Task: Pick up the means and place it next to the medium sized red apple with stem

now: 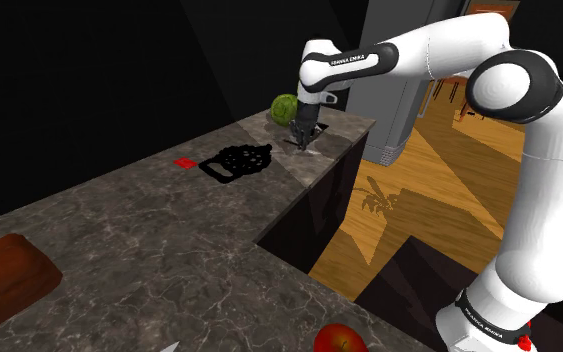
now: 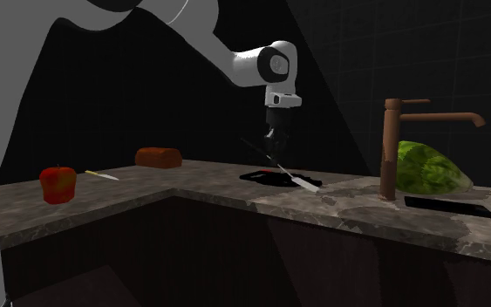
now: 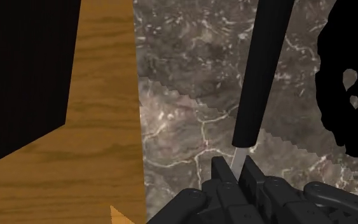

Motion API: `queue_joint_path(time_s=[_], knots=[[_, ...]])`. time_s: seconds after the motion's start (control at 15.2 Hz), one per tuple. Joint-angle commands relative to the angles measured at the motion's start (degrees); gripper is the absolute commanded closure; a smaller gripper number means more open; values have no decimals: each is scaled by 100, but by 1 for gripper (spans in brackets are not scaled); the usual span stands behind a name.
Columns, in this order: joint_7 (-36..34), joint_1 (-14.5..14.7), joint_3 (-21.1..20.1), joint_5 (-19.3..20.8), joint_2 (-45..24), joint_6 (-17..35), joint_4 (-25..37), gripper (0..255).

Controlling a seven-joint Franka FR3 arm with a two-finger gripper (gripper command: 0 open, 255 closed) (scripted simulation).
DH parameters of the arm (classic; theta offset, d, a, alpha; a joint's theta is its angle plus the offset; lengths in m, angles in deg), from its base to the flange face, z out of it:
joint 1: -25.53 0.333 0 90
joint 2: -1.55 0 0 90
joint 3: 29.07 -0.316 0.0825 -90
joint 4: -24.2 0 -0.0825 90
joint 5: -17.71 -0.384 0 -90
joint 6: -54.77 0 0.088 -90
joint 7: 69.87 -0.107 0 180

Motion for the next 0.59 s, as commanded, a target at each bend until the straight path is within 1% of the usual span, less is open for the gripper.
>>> queue_joint_path(time_s=[0.0, 0.53], knots=[[-10, 3, -4, -3, 44, -138, 93, 255], [-34, 8, -10, -5, 97, -730, 632, 255]])
